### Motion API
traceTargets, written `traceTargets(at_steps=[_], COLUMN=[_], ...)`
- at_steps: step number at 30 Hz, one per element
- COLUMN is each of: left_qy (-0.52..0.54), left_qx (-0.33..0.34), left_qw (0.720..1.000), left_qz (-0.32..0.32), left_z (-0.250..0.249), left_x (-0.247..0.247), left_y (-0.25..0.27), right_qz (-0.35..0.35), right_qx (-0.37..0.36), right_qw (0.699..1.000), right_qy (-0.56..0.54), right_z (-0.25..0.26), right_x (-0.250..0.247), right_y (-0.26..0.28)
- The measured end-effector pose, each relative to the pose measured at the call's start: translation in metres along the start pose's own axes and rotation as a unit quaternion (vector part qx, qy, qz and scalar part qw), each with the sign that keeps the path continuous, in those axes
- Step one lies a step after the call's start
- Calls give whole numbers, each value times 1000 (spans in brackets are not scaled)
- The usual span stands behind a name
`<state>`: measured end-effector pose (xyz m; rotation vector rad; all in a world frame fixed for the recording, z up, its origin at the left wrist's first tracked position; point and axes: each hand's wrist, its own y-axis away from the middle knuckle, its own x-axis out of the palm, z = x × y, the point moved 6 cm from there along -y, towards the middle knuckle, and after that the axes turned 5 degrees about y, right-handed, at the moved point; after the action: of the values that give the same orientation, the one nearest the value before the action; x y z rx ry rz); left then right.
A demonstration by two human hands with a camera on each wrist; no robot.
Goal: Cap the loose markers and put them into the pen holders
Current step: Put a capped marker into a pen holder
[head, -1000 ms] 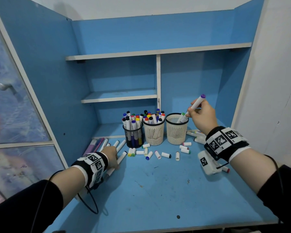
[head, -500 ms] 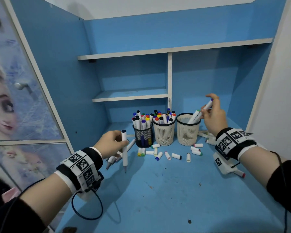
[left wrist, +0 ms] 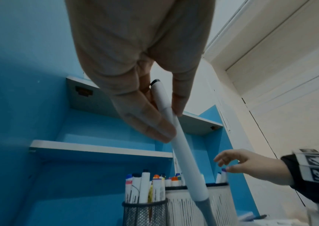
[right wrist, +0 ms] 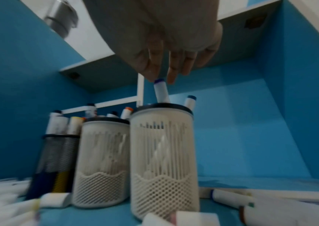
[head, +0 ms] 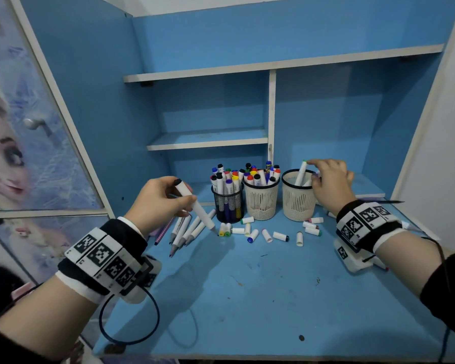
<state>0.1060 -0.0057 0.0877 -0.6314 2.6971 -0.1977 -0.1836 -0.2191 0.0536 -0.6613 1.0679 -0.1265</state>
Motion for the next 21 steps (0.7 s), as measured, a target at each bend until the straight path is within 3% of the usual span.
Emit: traceTargets(at_steps=[2, 4, 6, 8, 10, 12, 14, 21], left_qy=[21, 33, 41, 52, 62, 67, 65, 69], left_qx=[7, 9, 7, 6, 5, 3, 0, 1], left_qw=[1000, 999, 999, 999, 998, 998, 998, 998], left_qz=[-7, -7, -5, -1, 3, 8, 11, 16], left_z=[-4, -6, -8, -9, -10, -9, -9, -14], left_x=[-2, -3, -2, 2, 7, 11, 15, 23], left_y=[2, 5, 7, 10, 12, 13, 15, 15], right_qz=[-18, 16, 151, 325, 429, 454, 452, 409], right_qx=[-45, -95, -121, -154, -192, -220, -224, -223], right_qw=[999, 995, 981, 931, 873, 846, 841, 869], right_qy=[-21, -40, -19, 62, 126, 171, 193, 167], right_z=[8, 14, 18, 21, 22, 22, 22, 39], right_x=[-4, 1, 18, 43, 62, 71, 74, 76], right_y=[11, 21, 30, 46, 64, 69, 65, 56])
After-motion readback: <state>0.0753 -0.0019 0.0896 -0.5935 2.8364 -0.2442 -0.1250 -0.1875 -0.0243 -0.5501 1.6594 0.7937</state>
